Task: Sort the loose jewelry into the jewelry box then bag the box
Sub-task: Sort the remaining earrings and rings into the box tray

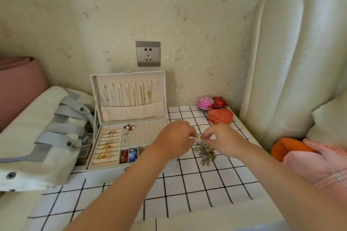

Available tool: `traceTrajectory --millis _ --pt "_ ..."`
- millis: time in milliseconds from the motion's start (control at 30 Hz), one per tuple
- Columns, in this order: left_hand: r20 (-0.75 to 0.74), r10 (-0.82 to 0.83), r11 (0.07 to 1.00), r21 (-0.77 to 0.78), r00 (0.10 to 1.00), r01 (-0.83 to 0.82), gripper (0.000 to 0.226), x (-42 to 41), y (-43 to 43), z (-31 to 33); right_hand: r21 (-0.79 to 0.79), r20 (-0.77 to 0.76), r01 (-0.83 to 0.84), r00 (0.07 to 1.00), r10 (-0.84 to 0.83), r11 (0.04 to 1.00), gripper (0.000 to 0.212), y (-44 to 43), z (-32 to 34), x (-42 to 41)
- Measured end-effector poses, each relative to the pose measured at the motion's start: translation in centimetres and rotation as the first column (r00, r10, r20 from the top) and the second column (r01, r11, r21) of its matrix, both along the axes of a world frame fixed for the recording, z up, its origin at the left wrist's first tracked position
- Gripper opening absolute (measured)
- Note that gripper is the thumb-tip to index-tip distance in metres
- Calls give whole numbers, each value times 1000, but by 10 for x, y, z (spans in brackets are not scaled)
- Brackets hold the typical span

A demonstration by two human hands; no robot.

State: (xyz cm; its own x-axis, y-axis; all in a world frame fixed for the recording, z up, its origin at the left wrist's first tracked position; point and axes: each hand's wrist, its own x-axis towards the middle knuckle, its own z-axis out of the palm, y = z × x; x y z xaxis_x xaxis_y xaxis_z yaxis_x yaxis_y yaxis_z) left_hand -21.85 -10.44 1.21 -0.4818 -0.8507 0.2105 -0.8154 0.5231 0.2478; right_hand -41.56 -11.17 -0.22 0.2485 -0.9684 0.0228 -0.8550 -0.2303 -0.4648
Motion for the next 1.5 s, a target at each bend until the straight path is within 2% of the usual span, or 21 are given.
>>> traceTrajectory --millis 167,267,433,567,700,833,1000,1200,1333,1400,1500 --pt "161 -1 994 111 987 -17 23 -15 -7 -14 21 -54 -65 996 66 998 15 3 -8 -2" --pt "225 -14 992 128 974 -15 26 -19 -12 -19 13 -124 -97 987 98 995 14 0 -9 -3" --pt "167 34 986 156 985 -61 25 -18 -26 -21 31 -145 -83 986 86 996 14 -8 -12 -10" --pt "119 86 988 117 989 -100 29 -9 -38 -19 -32 -82 -86 993 83 996 15 -10 -16 -4" --pt "212 76 995 52 974 -89 28 -7 -38 -17 -108 -131 -154 981 139 982 20 -12 -18 9" --pt "313 37 996 60 949 -59 30 -11 -35 -18 -49 -241 -207 952 189 977 20 -13 -19 19" --pt "359 26 992 104 933 -68 29 -17 -36 -19 7 -257 -140 957 137 990 14 -20 -16 24" --pt "250 37 980 181 968 -84 24 -17 -37 -20 44 -84 -73 993 77 996 4 -26 -16 8" --pt "153 27 975 214 988 -60 27 -20 -36 -20 51 79 -22 997 18 998 7 -28 -18 -1" --pt "61 38 973 224 997 -51 28 -20 -36 -20 48 218 30 975 -40 998 9 -28 -17 -2" --pt "-156 105 959 279 982 -58 26 -22 -35 -17 63 405 81 909 -100 995 10 -28 -13 0"
